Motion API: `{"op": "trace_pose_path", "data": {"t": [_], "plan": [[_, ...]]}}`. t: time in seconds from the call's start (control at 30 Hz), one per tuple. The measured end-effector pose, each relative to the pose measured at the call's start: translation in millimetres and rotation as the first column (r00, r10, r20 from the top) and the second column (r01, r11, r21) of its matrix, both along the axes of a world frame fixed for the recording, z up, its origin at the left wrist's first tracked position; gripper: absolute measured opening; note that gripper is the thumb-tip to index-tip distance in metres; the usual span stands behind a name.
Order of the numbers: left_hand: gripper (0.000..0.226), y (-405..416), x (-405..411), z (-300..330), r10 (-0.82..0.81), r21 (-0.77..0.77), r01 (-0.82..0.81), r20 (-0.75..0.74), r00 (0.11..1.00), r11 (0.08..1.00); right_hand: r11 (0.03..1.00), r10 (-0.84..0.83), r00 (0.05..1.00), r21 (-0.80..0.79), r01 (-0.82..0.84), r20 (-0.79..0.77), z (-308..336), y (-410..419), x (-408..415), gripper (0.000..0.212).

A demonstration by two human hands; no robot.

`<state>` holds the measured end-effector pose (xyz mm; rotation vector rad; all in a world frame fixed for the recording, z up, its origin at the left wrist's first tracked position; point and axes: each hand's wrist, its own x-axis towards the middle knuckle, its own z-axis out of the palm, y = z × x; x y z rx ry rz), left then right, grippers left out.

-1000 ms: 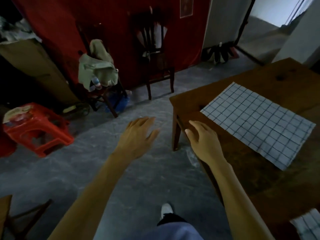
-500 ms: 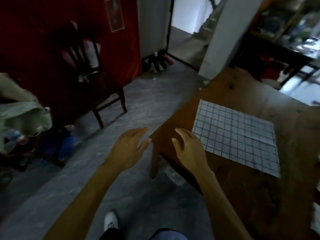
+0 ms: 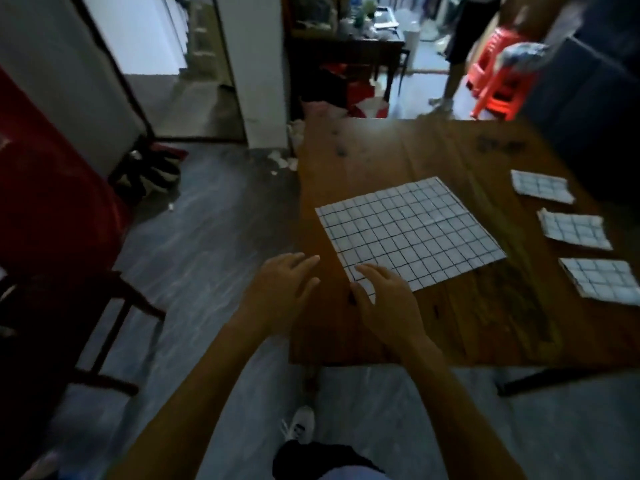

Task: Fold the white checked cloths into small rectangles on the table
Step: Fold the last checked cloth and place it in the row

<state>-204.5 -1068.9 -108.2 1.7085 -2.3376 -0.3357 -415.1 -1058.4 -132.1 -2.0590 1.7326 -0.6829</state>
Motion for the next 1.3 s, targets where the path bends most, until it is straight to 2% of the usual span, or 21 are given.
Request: {"op": "trace_pose_path", "data": {"t": [0.13, 0.23, 0.43, 0.57, 0.7, 0.83, 0.97, 1.1, 1.3], "plan": [[0.047, -60.8, 11.4, -8.4, -0.141, 0.020, 0.140, 0.022, 0.990, 0.990, 0.983, -0.183, 0.983, 0.029, 0.182, 0.028, -13.9, -34.7, 18.6, 0.038], [0.047, -102.3, 20.5, -8.8, -0.211, 0.046, 0.209, 0.049, 0.976, 0.977, 0.969, -0.244, 0.967, 0.055, 0.241, 0.072, -20.1, -53.1, 30.0, 0.038], [0.046, -172.5, 27.2, -33.7, -0.387, 0.119, 0.380, 0.041, 0.921, 0.917, 0.902, -0.415, 0.909, 0.116, 0.416, -0.033, -37.5, -70.8, 31.4, 0.040], [0.039, -221.1, 23.1, -68.4, -0.487, 0.146, 0.488, -0.041, 0.872, 0.861, 0.814, -0.536, 0.840, 0.209, 0.542, -0.090, -58.3, -82.3, 46.0, 0.044], [0.040, -274.7, 26.5, -107.0, -0.614, 0.219, 0.600, -0.009, 0.789, 0.769, 0.687, -0.649, 0.746, 0.304, 0.660, -0.151, -81.8, -103.0, 72.6, 0.046], [0.043, -324.5, 26.4, -126.6, -0.712, 0.241, 0.688, 0.018, 0.702, 0.684, 0.555, -0.774, 0.617, 0.314, 0.770, -0.142, -104.7, -127.8, 107.4, 0.042], [0.042, -355.6, 20.7, -146.5, -0.792, 0.255, 0.759, 0.044, 0.609, 0.599, 0.425, -0.835, 0.513, 0.358, 0.831, -0.200, -120.9, -142.9, 130.0, 0.041], [0.042, -377.5, 16.6, -172.5, -0.838, 0.239, 0.805, 0.085, 0.539, 0.543, 0.373, -0.839, 0.481, 0.376, 0.848, -0.253, -137.6, -153.9, 133.8, 0.046], [0.035, -391.0, 23.2, -193.2, -0.853, 0.207, 0.828, 0.074, 0.517, 0.520, 0.300, -0.867, 0.416, 0.379, 0.875, -0.274, -163.0, -167.2, 132.7, 0.053]]}}
